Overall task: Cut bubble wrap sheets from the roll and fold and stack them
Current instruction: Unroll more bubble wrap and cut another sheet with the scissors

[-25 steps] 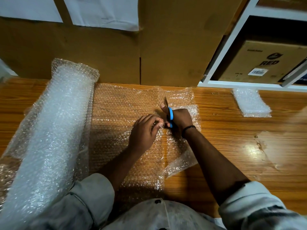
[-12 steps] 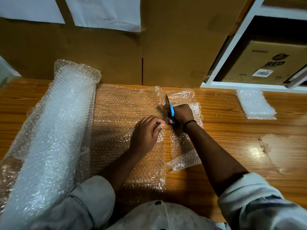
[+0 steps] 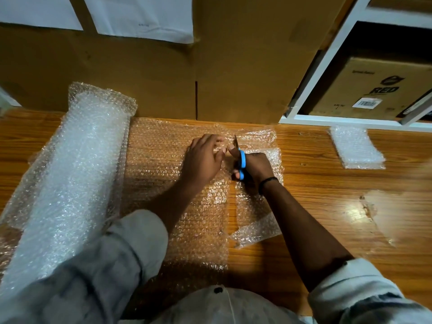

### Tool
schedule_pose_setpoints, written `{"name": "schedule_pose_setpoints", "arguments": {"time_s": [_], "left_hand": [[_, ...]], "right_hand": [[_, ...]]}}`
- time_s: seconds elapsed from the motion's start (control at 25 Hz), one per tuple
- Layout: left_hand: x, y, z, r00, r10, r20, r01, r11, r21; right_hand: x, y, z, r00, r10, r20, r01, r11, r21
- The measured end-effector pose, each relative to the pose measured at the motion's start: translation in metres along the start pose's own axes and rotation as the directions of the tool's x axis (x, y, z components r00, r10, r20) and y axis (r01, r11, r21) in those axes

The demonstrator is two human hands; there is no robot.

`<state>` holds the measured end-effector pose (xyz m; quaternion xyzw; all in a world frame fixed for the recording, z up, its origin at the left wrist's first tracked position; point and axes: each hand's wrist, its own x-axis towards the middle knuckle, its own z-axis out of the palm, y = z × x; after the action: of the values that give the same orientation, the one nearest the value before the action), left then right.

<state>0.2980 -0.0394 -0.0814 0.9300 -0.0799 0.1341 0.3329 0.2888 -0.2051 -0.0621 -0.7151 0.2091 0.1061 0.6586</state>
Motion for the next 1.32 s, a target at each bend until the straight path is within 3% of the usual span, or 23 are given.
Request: {"name": "schedule_pose_setpoints", "arguments": {"time_s": [0.12, 0.2, 0.4, 0.6, 0.88, 1.16, 1.32], "left_hand": [[0.033, 0.002, 0.015, 0.987, -0.024, 0.161, 0.006, 0.994, 0.109], [0.042, -0.001, 0.027, 0.982, -0.049, 0.185, 0.02, 0.988, 0.152], [0.045, -0.003, 0.044, 0.99, -0.141, 0.022, 0.139, 0.987, 0.083], [0.044, -0.01, 0.047, 0.983, -0.163, -0.087, 0.154, 0.983, -0.101], [0.044, -0.012, 0.048, 0.982, -0.169, -0.085, 0.16, 0.982, -0.097], [0.042, -0.012, 0.046, 0.988, -0.116, -0.104, 0.105, 0.988, -0.11], [0.042, -0.012, 0.046, 0.988, -0.122, -0.096, 0.11, 0.987, -0.115]], "right_hand": [[0.001, -0.003, -0.001, 1.0, 0.01, 0.024, -0.011, 0.998, 0.06], [0.001, -0.006, -0.001, 0.999, 0.028, 0.042, -0.028, 1.0, -0.003], [0.005, -0.013, -0.002, 0.998, 0.022, 0.052, -0.02, 0.999, -0.035], [0.014, -0.02, 0.006, 0.996, 0.01, 0.094, -0.001, 0.995, -0.104], [0.029, -0.027, 0.014, 0.998, -0.051, 0.041, 0.056, 0.991, -0.119], [0.049, -0.018, 0.012, 0.99, -0.134, -0.033, 0.118, 0.947, -0.297], [0.053, -0.016, 0.014, 0.993, -0.106, -0.046, 0.089, 0.958, -0.274]]}}
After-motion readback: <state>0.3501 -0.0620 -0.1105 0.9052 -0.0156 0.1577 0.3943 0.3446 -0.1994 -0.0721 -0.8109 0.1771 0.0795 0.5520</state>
